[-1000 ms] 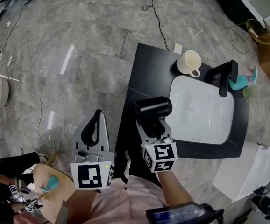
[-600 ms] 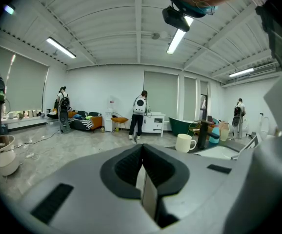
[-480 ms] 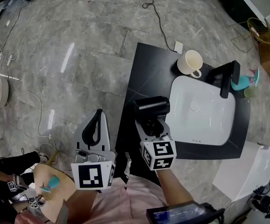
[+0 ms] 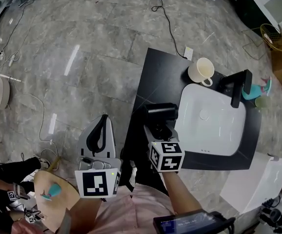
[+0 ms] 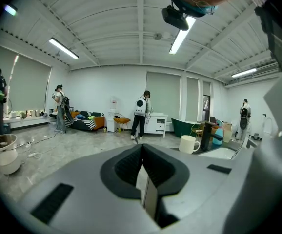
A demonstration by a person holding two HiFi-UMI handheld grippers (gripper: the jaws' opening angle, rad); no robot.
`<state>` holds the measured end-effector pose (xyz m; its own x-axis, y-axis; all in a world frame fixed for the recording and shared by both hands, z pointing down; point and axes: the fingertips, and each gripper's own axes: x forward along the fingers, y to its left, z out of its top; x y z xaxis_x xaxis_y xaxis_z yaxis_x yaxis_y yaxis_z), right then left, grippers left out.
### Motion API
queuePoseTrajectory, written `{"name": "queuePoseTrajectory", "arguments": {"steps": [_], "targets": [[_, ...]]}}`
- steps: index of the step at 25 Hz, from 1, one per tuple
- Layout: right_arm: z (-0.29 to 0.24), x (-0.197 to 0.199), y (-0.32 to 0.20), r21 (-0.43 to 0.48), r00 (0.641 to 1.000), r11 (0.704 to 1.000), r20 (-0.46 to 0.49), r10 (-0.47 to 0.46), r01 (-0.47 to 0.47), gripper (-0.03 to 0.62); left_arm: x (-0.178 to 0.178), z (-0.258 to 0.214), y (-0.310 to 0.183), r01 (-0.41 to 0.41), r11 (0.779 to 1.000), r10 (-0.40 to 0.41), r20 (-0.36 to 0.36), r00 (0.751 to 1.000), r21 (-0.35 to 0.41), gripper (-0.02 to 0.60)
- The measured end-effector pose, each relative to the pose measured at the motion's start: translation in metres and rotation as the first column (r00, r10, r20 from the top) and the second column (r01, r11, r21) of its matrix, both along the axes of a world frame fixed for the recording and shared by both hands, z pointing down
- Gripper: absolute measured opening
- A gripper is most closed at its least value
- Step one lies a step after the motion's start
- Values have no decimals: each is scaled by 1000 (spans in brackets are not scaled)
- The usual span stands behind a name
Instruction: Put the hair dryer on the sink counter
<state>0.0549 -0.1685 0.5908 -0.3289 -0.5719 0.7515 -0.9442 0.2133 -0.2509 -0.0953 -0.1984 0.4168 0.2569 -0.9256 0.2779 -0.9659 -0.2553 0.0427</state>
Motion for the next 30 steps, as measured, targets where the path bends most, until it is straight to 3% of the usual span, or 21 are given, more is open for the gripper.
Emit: {"name": "queuePoseTrajectory", "arguments": {"steps": [10,13,18,21,24,27,30], "targets": [[11,-4,1,-67,1000,998,-19,11,-12,252,-13,-9,6,20,1000,-20,-6,1000,18,9],[10,-6,1,-82,1000,997,0,5,-5,287,-15,-12,9,24,999,-24,-8,1000,25,9],[-12,0,4,-46,1000,999,5,17,-17,296,-15,-26,13,19,998,-19,-17,1000,57,9],[-53,7,0,52,999,998,22,36,-37,287,-12,-45,15,12,996,-9,-36,999,92,9],[-117,8,-9,220,998,975,59,27,-39,272,-9,-76,18,8,989,-3,-37,999,147,9],[-188,0,-14,405,995,914,102,-12,-31,215,-7,-115,20,8,977,-2,-27,1000,211,9],[-249,-5,-11,558,997,830,74,-31,-16,126,-4,-157,22,2,956,9,-38,999,292,9]]}}
